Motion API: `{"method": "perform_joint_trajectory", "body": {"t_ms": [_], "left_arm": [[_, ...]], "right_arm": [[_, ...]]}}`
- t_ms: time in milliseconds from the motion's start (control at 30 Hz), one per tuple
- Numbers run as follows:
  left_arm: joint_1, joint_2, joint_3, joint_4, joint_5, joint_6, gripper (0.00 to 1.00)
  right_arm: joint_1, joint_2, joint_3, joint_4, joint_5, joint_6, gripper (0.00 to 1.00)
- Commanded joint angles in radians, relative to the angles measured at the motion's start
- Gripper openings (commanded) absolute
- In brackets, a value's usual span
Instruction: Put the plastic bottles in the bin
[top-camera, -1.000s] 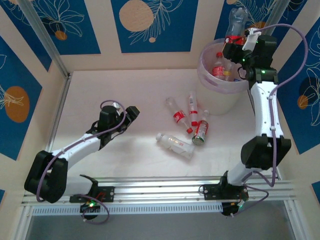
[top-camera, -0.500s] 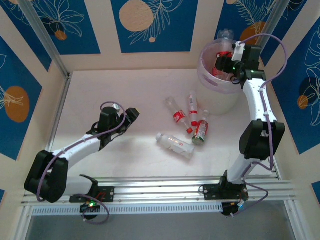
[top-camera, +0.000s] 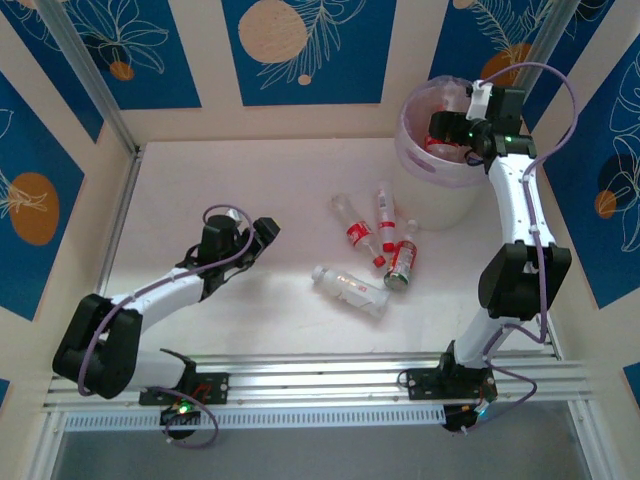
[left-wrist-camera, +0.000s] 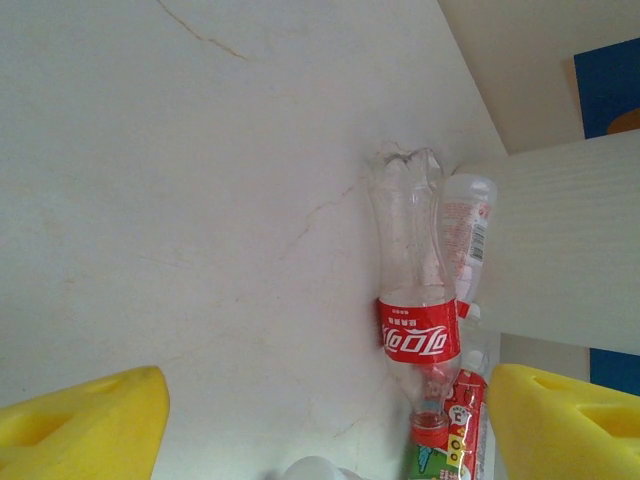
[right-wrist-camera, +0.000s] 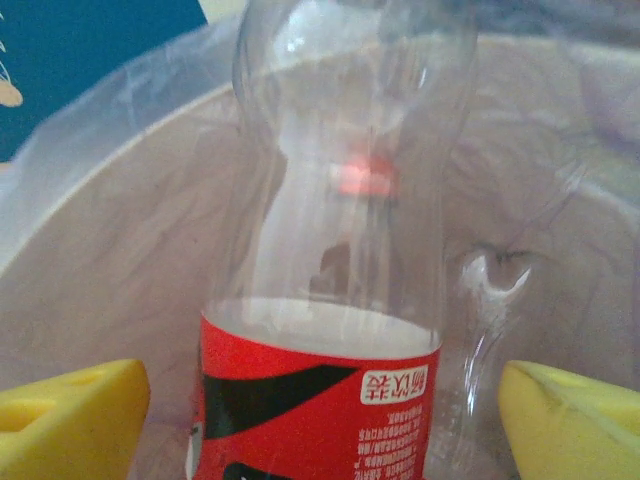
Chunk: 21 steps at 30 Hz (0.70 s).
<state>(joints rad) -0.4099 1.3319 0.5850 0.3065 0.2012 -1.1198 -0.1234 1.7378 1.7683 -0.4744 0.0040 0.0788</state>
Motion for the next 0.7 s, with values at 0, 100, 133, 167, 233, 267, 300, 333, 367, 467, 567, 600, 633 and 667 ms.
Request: {"method": "perform_joint_trajectory", "body": {"t_ms": [0,100,133,167,233,267,300,333,367,467,567,600,633,667], "left_arm": [[0.003,0.011,-0.012,0.026,-0.008,0.002,0.82],[0.003,0.009,-0.010,0.009,-0.014,0.011,0.82],[0.003,0.005,-0.008,0.002,-0.017,0.015,0.82],[0.003,0.003,-0.007,-0.005,-0.020,0.018,0.83],[0.003,-0.001,-0.004,-0.015,-0.023,0.024,0.82],[0.003,-0.003,-0.005,-0.019,-0.025,0.026,0.82],[0.004,-0.005,-0.006,-0.022,-0.026,0.027,0.83],[0.003,-0.006,-0.007,-0.023,-0.028,0.028,0.83],[0.004,-0.006,-0.008,-0.026,-0.028,0.030,0.83],[0.004,-0.008,-0.007,-0.031,-0.031,0.032,0.82],[0.003,-0.009,-0.001,-0.044,-0.034,0.041,0.83],[0.004,-0.009,0.003,-0.052,-0.036,0.047,0.82],[0.004,-0.009,0.010,-0.060,-0.038,0.051,0.82],[0.003,-0.010,0.015,-0.072,-0.040,0.060,0.82]], "right_arm": [[0.008,-0.001,0.072,-0.031,0.024,-0.001,0.89],[0.012,0.031,0.104,-0.020,0.034,0.019,0.82],[0.012,0.044,0.112,-0.015,0.035,0.025,0.80],[0.012,0.061,0.127,-0.013,0.037,0.029,0.78],[0.013,0.097,0.157,-0.026,0.044,0.032,0.75],[0.014,0.113,0.168,-0.034,0.045,0.033,0.73],[0.018,0.126,0.171,-0.040,0.045,0.035,0.72],[0.019,0.132,0.167,-0.039,0.045,0.035,0.71],[0.021,0.137,0.156,-0.036,0.049,0.033,0.70],[0.024,0.135,0.098,-0.022,0.066,0.041,0.67],[0.022,0.108,0.006,0.013,0.081,0.064,0.63],[0.021,0.099,-0.017,0.025,0.075,0.067,0.62],[0.022,0.095,-0.030,0.028,0.074,0.068,0.62],[0.023,0.091,-0.036,0.027,0.074,0.068,0.62]]}}
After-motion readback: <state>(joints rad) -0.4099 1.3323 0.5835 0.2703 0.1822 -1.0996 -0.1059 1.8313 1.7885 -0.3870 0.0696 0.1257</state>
